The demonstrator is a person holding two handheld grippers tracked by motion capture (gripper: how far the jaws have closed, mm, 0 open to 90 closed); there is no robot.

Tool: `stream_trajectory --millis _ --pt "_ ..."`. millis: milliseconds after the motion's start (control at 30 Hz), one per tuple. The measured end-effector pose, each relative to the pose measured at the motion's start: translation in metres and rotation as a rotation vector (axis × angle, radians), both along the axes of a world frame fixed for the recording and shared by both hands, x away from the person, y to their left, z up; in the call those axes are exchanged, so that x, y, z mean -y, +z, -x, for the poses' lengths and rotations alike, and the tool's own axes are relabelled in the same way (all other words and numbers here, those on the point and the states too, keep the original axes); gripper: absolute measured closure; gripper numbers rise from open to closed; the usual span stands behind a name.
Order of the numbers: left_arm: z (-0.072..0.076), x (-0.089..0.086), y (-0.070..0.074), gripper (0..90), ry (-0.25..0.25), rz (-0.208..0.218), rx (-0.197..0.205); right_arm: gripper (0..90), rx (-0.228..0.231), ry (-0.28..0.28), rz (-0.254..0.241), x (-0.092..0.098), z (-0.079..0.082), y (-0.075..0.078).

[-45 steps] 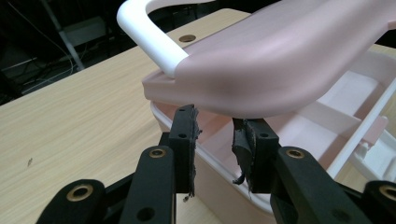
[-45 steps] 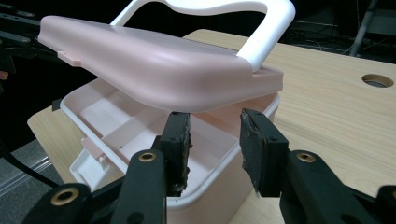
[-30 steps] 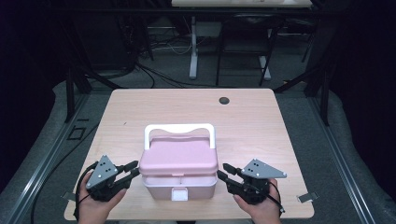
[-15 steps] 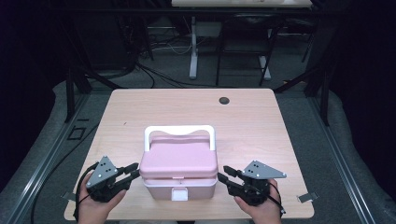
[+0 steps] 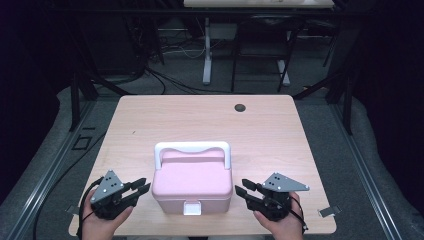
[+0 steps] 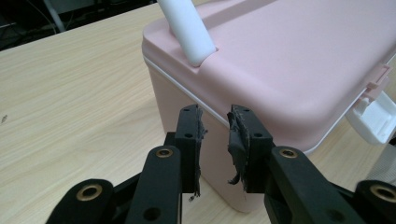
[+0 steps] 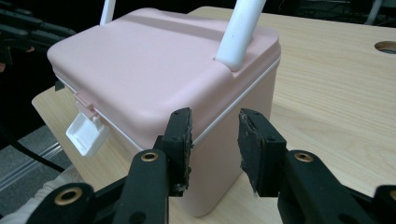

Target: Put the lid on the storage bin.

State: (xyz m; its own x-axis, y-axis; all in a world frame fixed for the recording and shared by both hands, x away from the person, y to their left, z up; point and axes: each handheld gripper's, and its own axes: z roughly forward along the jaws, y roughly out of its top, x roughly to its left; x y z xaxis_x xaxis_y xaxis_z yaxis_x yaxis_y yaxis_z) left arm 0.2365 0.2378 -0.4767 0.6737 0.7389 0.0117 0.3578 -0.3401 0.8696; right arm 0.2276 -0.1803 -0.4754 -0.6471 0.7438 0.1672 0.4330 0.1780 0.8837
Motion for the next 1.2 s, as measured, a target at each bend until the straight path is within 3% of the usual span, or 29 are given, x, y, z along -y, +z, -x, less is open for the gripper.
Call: stream_trajectory --millis 400,967,1200 --pt "-0.002 -0.006 0.000 71.0 0.014 0.017 0.000 64.1 0.022 0.008 -0.002 -0.005 -0.003 0.003" --pt "-0.010 -0.018 0.000 55.0 0.070 0.031 -0.009 59.1 0.056 -0.023 -0.035 0.003 -0.008 0.007" --pt "-0.016 -0.025 0.002 50.7 0.093 0.039 -0.013 54.0 0.045 -0.037 -0.046 0.007 -0.013 0.010"
